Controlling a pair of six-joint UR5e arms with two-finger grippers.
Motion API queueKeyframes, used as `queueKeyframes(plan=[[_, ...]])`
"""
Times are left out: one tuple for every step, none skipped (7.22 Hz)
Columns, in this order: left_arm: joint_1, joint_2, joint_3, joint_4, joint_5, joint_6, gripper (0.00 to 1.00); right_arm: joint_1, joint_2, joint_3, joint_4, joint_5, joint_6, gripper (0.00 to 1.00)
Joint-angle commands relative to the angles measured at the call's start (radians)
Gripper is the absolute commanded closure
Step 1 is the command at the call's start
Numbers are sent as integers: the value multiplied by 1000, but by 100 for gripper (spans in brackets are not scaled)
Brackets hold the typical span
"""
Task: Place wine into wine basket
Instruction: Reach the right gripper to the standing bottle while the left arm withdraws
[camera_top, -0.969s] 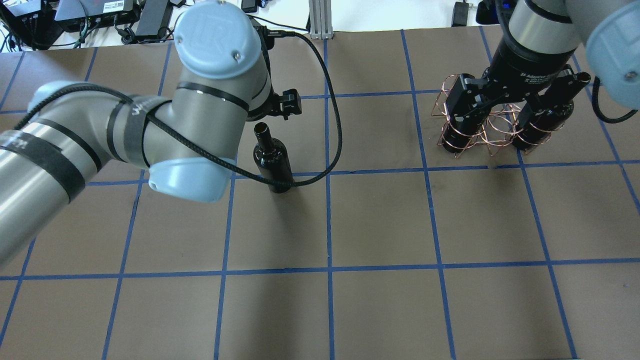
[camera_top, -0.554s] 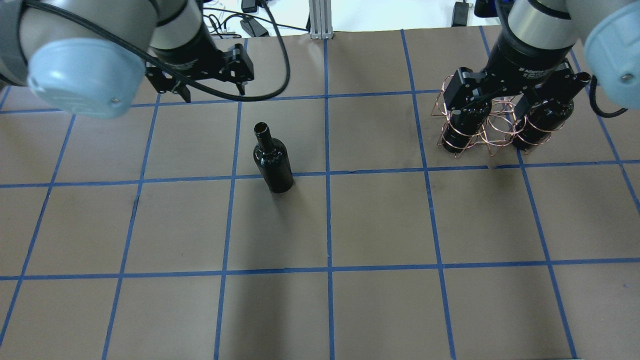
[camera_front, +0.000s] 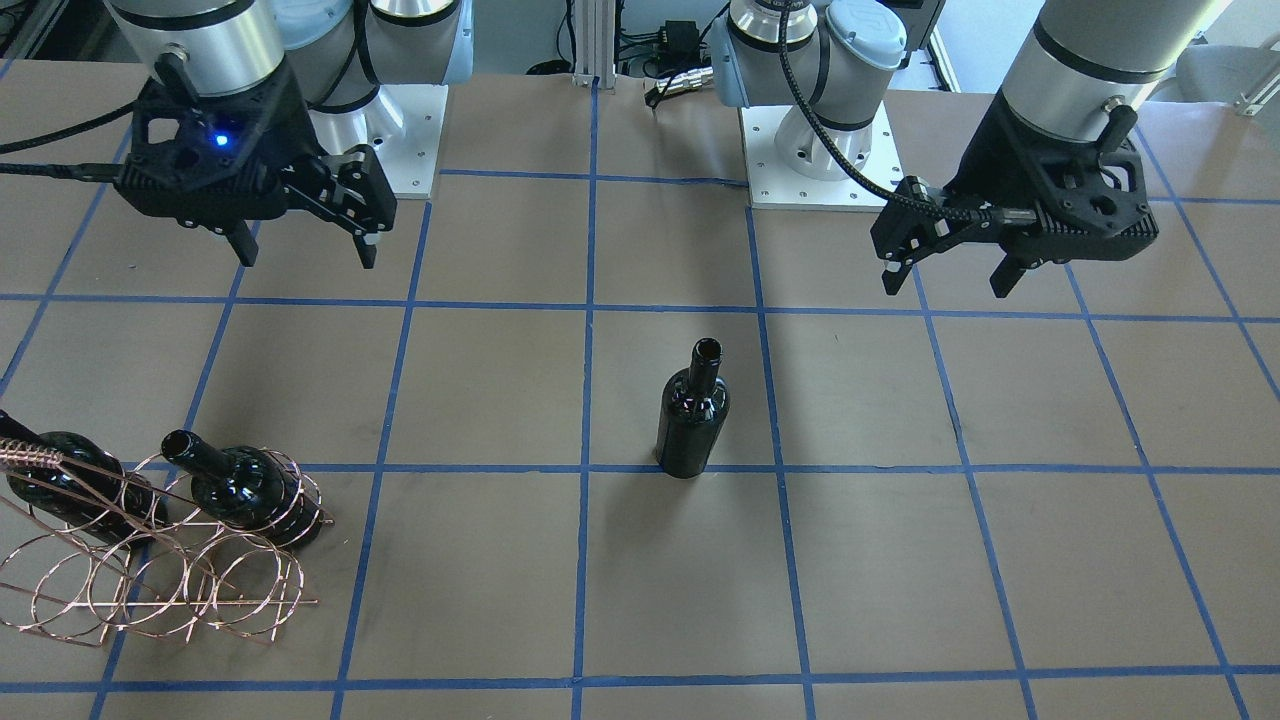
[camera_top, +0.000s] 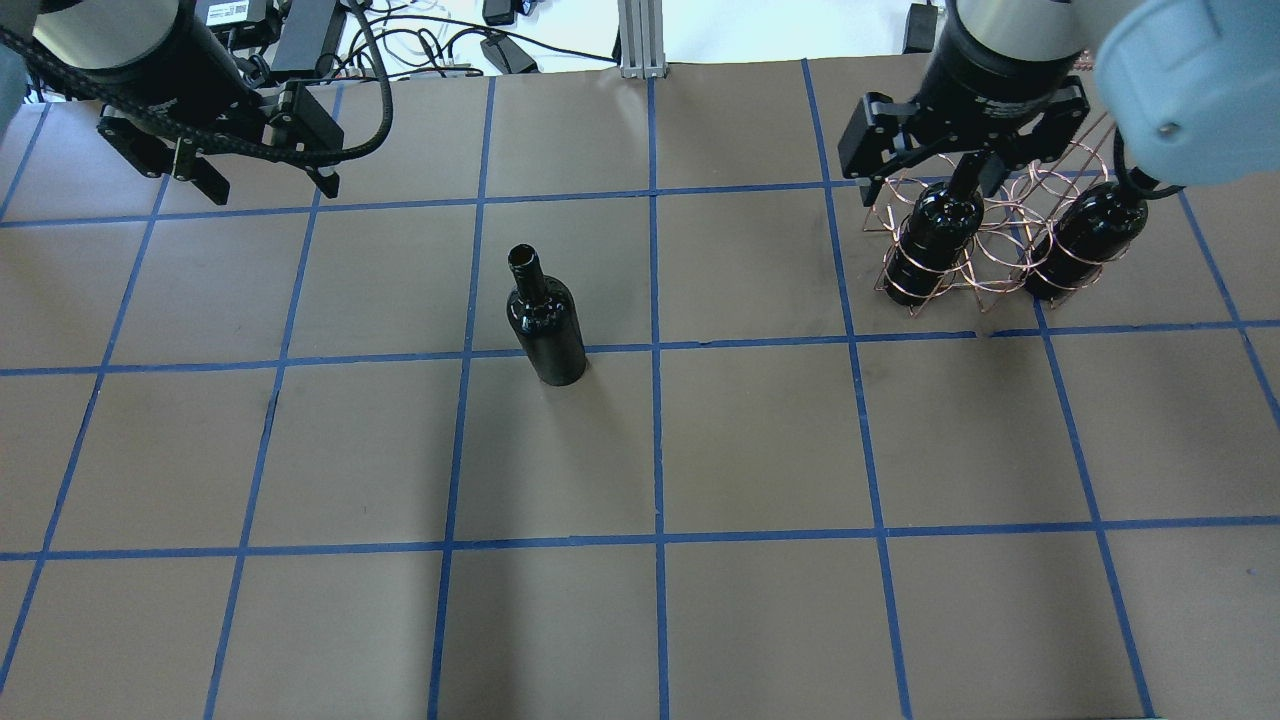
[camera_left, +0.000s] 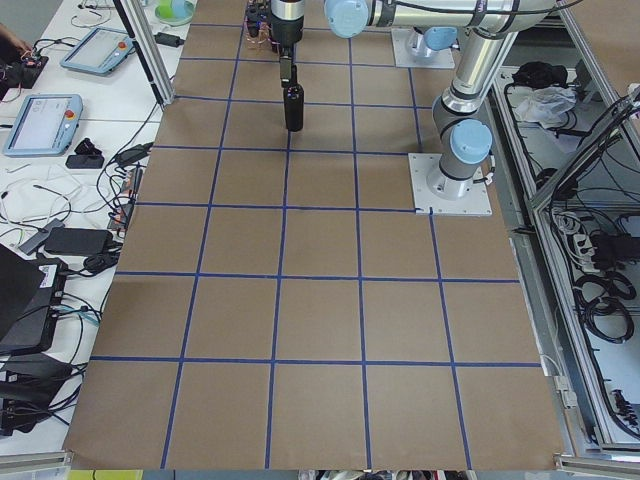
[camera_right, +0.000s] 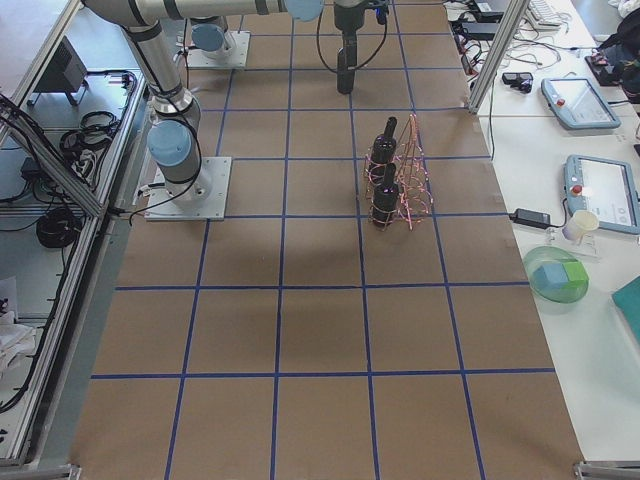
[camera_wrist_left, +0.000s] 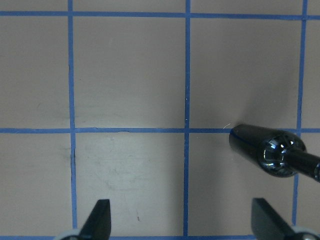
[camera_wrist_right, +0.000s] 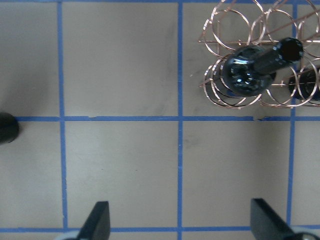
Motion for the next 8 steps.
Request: queueKeyframes(plan=[[59,8,-10,-8,15,86,0,198,143,-149,-14,1,239,0],[88,7,-12,-8,8,88,0,260,185,-170,-38,3,299,0],[91,12,-7,-9,15,90,0,307,223,-172,-78,17,401,0],[113,12,-10,-9,17,91,0,335,251,-174,-95,23,424,0],[119,12,-12,-27,18,88,0,360,271,-174,-130,26,462,0],[125,12,-12,-52,20,90,0,398,297,-175,-158,32,518,0],[124,12,-13,-57,23,88,0,420,315,-175,-178,34,557,0],[124,12,-13,-57,23,88,0,423,317,-178,-178,67,583,0]])
